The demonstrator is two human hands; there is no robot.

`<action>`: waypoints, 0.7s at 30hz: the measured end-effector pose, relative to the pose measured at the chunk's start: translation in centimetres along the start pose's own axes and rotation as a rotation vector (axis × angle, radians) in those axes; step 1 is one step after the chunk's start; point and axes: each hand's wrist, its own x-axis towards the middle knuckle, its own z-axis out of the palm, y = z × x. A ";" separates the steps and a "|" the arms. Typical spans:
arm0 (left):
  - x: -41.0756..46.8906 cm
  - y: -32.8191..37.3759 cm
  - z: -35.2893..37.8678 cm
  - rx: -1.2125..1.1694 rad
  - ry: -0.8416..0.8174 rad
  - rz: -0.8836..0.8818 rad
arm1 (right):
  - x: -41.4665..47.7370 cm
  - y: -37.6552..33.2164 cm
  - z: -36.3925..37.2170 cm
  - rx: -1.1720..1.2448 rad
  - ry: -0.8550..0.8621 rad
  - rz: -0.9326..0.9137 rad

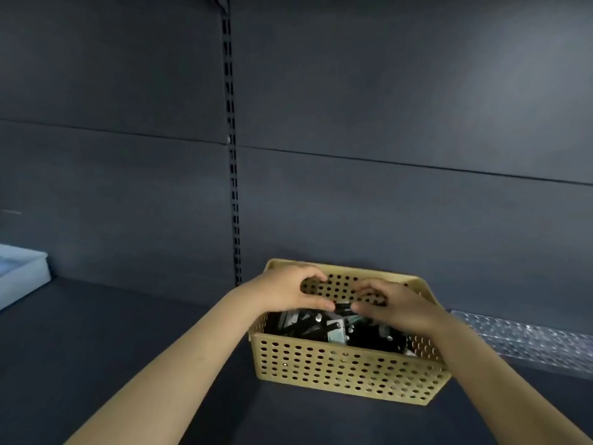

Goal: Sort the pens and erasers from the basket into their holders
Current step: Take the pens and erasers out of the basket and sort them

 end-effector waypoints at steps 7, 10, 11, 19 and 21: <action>1.1 -0.3 -0.5 0.217 -0.266 -0.021 | 0.7 1.4 0.5 0.048 -0.130 0.089; 1.7 -0.5 -0.9 0.272 -0.383 -0.028 | 0.7 1.4 0.3 0.018 -0.208 0.086; 1.8 -0.5 -1.0 0.288 -0.408 -0.034 | 0.6 1.2 0.2 0.031 -0.227 0.085; 2.2 -0.3 0.0 0.221 -0.325 -0.027 | 0.4 1.4 0.0 0.004 -0.231 -0.013; 2.2 -0.3 0.7 0.213 -0.345 -0.039 | 0.3 1.4 0.0 0.030 -0.192 -0.040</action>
